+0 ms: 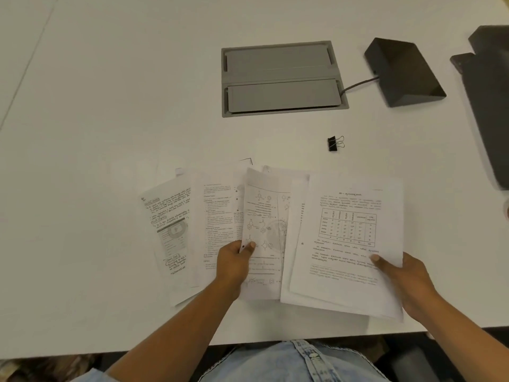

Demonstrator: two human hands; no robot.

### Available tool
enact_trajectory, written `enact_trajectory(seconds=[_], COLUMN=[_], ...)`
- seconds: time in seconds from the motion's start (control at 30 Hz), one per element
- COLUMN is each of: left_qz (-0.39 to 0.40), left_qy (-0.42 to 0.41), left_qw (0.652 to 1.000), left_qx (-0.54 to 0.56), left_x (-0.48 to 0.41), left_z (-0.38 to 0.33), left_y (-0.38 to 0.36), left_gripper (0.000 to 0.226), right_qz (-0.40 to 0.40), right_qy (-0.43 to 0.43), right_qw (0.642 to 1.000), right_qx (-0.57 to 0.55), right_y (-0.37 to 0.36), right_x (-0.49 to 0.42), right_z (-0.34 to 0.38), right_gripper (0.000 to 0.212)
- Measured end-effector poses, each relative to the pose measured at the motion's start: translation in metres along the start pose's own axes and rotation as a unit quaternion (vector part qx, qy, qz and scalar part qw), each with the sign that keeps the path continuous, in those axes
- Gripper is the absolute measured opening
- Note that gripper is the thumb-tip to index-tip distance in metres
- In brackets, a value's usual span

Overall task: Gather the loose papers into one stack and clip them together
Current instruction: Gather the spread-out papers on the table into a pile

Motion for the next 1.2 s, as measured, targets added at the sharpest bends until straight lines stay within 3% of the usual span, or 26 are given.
enact_trajectory(seconds=[0.1,0.33,0.43,0.53,0.7,0.83,0.97,1.2], left_qz=[0.013,0.077,0.120,0.154,0.112,0.135,0.099,0.053], left_qy=[-0.001,-0.030,-0.026,-0.030,-0.040,-0.070,-0.071,-0.115], left_qw=[1.000,0.997,0.992,0.986,0.988,0.984,0.987,0.989], left_qx=[-0.004,-0.001,0.026,0.048,0.100,0.096,0.105,0.080], left_x=[0.003,0.018,0.029,0.040,0.050,0.046,0.038,0.044], left_z=[0.000,-0.009,-0.013,-0.017,-0.027,-0.030,-0.034,-0.051], left_y=[0.002,-0.004,-0.008,-0.012,-0.012,-0.008,-0.004,-0.007], left_gripper=[0.008,0.017,0.020,0.019,0.020,0.025,0.012,0.045], right_qz=[0.029,0.052,0.042,0.086,0.119,0.156,0.222,0.270], right_qy=[0.018,0.044,0.058,0.042,0.038,0.042,0.052,0.066], right_qw=[0.999,0.995,0.995,0.992,0.988,0.982,0.970,0.957], right_qx=[-0.009,-0.074,-0.072,-0.079,-0.087,-0.094,-0.082,-0.076], right_y=[-0.002,-0.016,-0.024,-0.032,-0.037,-0.038,-0.037,-0.044], right_x=[0.009,0.016,0.014,0.018,0.020,0.020,0.019,0.014], right_z=[0.014,0.040,0.049,0.053,0.055,0.056,0.064,0.076], right_gripper=[0.018,0.041,0.042,0.036,0.034,0.041,0.052,0.061])
Point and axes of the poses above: each hand's wrist, its own x-axis away from the middle knuckle, its own y-axis out of the back of the hand, z = x × y, the point moved 2 cm from there along -x, towards the middle knuckle, and after that the axes turned 11 degrees about y, right-handed, at the moved point
